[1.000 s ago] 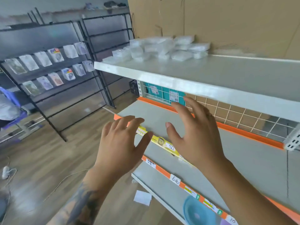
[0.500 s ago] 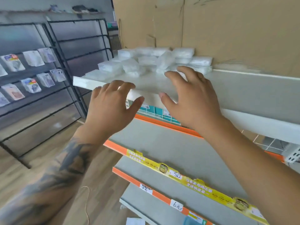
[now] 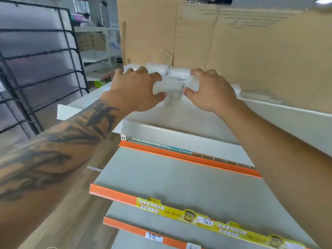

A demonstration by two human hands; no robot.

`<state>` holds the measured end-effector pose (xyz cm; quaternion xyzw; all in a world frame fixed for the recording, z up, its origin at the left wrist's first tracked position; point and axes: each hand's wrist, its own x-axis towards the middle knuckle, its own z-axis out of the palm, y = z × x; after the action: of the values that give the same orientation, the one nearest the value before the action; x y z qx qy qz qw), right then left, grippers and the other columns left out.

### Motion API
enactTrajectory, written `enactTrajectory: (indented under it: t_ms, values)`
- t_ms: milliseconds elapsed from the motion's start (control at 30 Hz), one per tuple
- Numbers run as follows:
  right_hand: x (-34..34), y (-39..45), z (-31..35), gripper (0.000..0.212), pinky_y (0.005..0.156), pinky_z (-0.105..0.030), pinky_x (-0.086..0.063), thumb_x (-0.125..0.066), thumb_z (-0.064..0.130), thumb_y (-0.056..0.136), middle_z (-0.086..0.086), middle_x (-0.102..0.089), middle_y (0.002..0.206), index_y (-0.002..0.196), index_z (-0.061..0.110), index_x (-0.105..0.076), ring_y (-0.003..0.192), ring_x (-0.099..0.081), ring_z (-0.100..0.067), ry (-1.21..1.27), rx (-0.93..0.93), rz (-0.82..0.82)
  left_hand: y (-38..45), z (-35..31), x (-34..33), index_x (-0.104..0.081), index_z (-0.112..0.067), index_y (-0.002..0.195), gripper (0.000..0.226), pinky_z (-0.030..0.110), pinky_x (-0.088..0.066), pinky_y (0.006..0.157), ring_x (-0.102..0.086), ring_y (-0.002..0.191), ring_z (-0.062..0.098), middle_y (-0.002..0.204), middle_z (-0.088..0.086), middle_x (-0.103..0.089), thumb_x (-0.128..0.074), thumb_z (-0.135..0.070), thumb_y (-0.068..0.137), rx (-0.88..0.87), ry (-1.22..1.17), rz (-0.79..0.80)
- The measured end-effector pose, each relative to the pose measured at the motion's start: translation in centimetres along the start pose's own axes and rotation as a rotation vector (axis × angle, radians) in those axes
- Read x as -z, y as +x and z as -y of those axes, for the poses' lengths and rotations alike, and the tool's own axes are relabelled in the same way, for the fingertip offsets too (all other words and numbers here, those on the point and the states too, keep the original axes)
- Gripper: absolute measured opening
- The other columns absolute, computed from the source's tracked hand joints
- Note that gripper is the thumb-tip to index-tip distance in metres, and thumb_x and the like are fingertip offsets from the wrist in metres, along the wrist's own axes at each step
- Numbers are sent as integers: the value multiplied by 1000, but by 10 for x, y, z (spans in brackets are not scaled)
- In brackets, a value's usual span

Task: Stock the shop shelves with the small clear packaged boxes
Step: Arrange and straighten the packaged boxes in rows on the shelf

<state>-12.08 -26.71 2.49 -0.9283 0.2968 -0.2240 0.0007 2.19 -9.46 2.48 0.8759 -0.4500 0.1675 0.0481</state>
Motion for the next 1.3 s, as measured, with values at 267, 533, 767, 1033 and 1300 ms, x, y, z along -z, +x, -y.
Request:
enactTrajectory:
  t_ms: [267, 533, 767, 1033, 1300]
  values:
    - [-24, 34, 16, 57, 93, -40, -48, -59, 57, 93, -15, -45, 142, 140, 25, -50, 125, -54, -38, -28, -139, 52, 22, 18, -8, -38, -46, 148, 66, 51, -25, 115, -50, 134, 29, 144, 2, -53, -41, -78, 90, -74, -86, 144]
    - [-15, 11, 24, 41, 76, -32, -42, -54, 26, 97, -15, -49, 130, 138, 20, -50, 109, -57, -35, 38, -182, -88, 10, 13, -3, -48, -32, 143, 68, 51, -32, 110, -52, 123, 39, 134, 15, -51, -65, -59, 84, -106, -187, -109]
    - [29, -73, 5, 41, 78, -26, -35, -55, 21, 97, -13, -53, 130, 136, 13, -52, 111, -58, -30, 175, -162, -252, -30, -47, 10, -53, -28, 138, 66, 49, -45, 99, -55, 116, 42, 130, 15, -53, -73, -54, 81, -181, -411, -211]
    - [69, -217, -50, 49, 96, -30, -41, -60, 22, 93, -9, -53, 141, 142, 18, -53, 118, -58, -28, 259, -207, -392, -121, -131, 12, -57, -33, 133, 67, 49, -50, 100, -59, 119, 36, 131, 10, -56, -66, -63, 73, -223, -576, -248]
    - [80, -370, -88, 47, 96, -8, -32, -65, 12, 88, -11, -59, 130, 134, 6, -58, 119, -57, -24, 317, -232, -526, -229, -224, 9, -59, -32, 132, 64, 51, -51, 98, -58, 119, 34, 131, 7, -58, -68, -57, 73, -319, -697, -242]
